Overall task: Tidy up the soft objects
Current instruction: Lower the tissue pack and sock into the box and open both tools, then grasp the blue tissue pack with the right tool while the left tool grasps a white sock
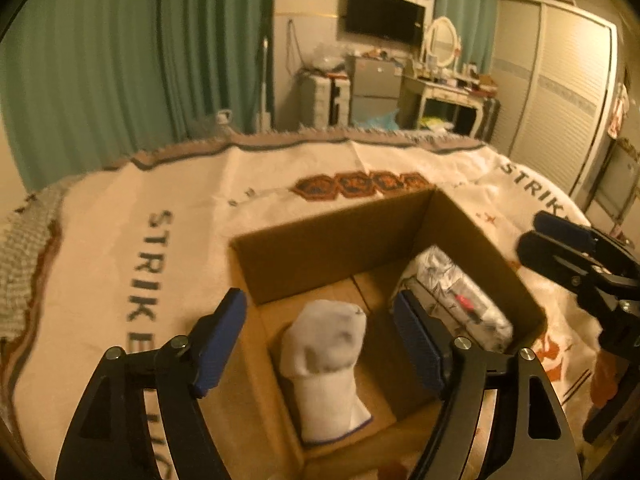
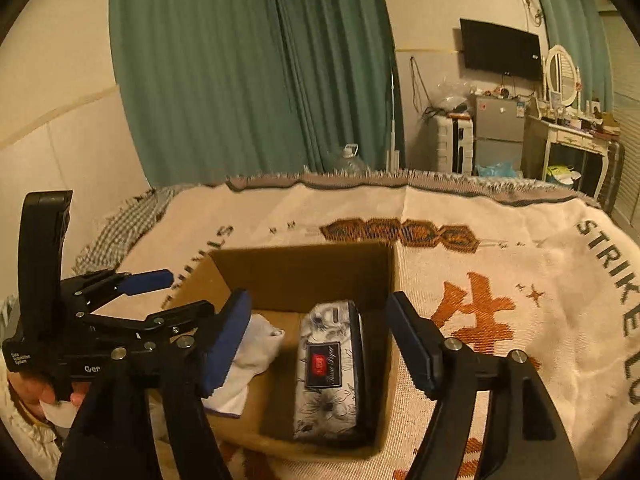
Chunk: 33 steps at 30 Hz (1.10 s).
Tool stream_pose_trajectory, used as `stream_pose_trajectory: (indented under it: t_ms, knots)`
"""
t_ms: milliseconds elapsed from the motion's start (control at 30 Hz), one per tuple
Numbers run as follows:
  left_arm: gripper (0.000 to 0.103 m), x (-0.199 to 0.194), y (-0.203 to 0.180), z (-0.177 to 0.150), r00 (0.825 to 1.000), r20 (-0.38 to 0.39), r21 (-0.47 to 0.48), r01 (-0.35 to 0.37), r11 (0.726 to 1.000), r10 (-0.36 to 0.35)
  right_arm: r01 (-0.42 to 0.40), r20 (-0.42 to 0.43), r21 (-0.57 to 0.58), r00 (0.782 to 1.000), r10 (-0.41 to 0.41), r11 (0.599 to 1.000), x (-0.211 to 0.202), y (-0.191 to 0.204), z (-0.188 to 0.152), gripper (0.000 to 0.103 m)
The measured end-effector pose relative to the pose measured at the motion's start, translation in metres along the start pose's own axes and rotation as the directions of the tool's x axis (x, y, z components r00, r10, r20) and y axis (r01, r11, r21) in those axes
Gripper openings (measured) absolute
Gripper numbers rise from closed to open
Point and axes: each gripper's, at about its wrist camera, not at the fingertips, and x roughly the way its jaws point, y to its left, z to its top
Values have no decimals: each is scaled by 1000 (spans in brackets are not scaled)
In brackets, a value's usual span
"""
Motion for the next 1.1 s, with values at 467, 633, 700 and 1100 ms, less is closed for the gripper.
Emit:
stream_pose_trajectory:
  t_ms: [467, 633, 700, 1100]
  knots:
    - [92, -176, -36, -16, 954, 249, -4, -173, 985, 168, 16, 143, -131, 990, 3, 991, -177, 61, 10, 99]
    - [92, -197, -38, -51, 948, 233, -93, -201, 975, 217, 26, 117, -172, 993, -6, 985, -207, 79, -16, 103]
    - [92, -200, -38, -69, 944, 222, -126, -219, 968, 243, 35, 94, -186, 995, -17, 982, -213, 84, -30, 103]
    - [92, -168, -55, -156, 960, 51, -212, -260, 942, 276, 7, -37, -118, 999, -12, 993, -200, 83, -118, 103]
